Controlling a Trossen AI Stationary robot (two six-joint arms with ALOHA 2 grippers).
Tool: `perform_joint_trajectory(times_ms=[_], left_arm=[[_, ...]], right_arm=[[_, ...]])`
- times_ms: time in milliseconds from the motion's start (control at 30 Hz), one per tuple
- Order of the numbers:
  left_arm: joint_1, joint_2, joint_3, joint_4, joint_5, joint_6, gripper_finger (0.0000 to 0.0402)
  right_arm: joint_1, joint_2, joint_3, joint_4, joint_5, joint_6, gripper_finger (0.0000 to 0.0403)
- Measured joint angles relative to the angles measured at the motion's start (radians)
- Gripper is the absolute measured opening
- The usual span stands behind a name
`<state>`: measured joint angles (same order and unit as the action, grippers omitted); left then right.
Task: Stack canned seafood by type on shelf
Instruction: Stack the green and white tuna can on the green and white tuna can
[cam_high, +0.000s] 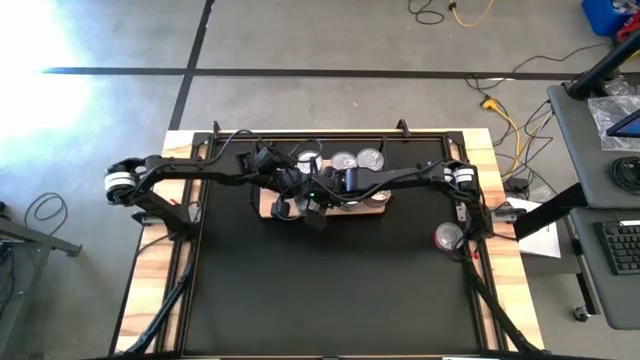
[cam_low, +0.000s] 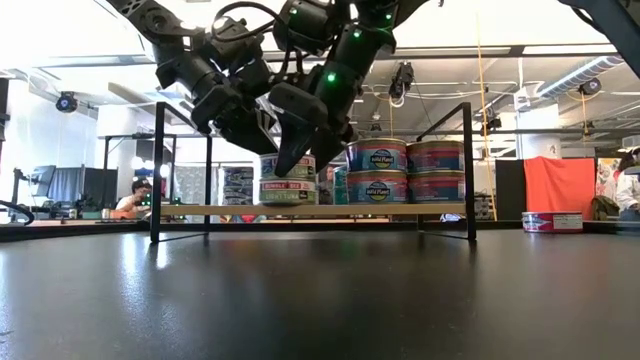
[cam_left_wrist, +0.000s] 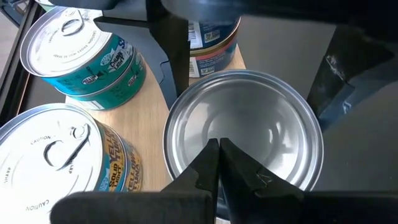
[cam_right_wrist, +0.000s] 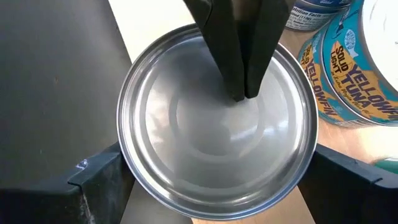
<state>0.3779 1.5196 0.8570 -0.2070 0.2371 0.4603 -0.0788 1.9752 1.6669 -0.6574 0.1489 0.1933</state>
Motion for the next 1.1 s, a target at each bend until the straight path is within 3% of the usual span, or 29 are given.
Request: perform_joint_trajectory(times_ms=[500, 800, 1100], left_arm=[[0.000, 0.000, 0.000, -0.009, 0.000, -0.001, 0.0000], [0.004, -0.003, 0.000, -0.022, -0.027, 0.002, 0.0000], [0.004, -0.003, 0.000, -0.023, -0.037, 0.002, 0.0000]], right_arm=[[-0.006, 0.026, 0.002, -0.005, -0.040, -0.124, 0.0371], [0.002, 0.043, -0.008, -0.054, -0.028, -0.323, 0.0367], [-0.001, 0.042, -0.008, -0.033, -0.020, -0.287, 0.0367]])
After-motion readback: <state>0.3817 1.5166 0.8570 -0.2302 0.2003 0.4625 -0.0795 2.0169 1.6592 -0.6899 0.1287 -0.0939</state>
